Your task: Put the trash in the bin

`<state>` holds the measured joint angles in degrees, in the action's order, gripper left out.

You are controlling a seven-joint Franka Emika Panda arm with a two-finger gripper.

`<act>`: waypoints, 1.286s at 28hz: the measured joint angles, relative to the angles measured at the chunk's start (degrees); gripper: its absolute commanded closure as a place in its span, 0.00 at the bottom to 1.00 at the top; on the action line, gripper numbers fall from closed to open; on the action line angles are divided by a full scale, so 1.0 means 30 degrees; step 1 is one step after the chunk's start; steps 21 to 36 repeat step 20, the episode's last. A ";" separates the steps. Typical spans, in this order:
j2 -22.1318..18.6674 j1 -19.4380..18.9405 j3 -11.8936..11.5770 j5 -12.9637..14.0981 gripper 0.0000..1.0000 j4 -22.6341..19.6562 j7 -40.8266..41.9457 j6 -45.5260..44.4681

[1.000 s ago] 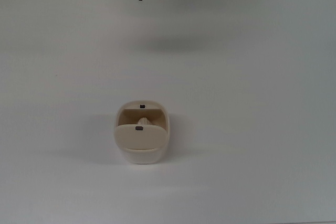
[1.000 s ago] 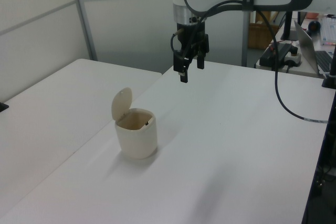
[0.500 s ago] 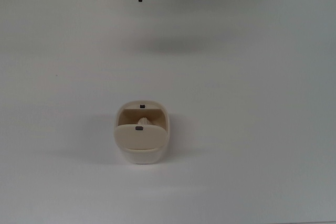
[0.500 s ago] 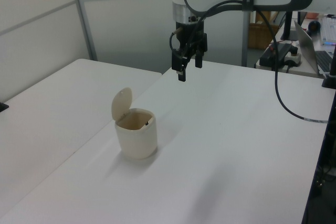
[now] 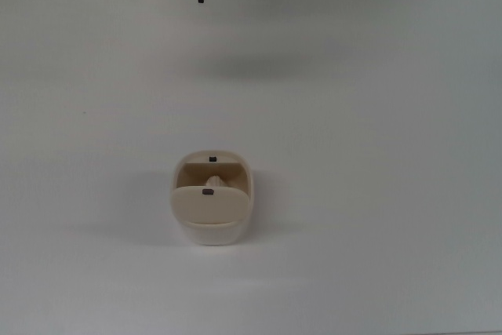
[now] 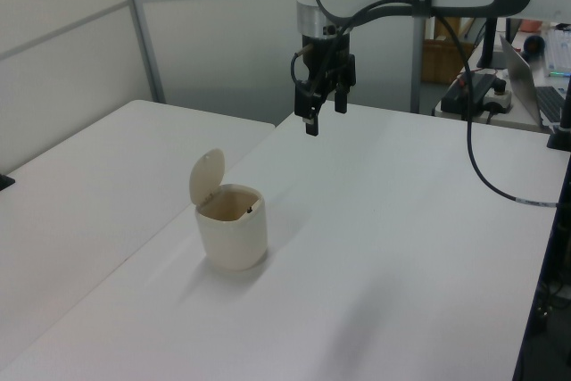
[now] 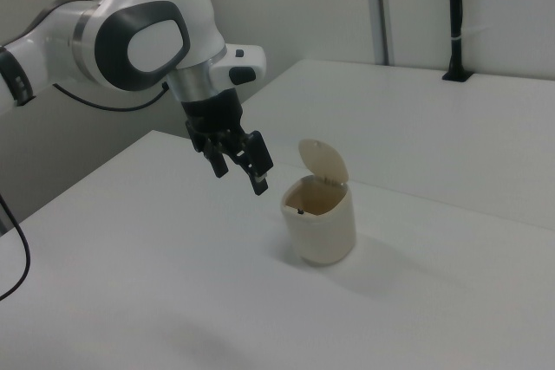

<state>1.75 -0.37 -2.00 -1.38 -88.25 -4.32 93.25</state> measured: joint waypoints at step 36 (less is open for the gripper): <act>0.0014 0.0167 0.0264 0.0001 0.00 -0.0001 0.0000 0.0000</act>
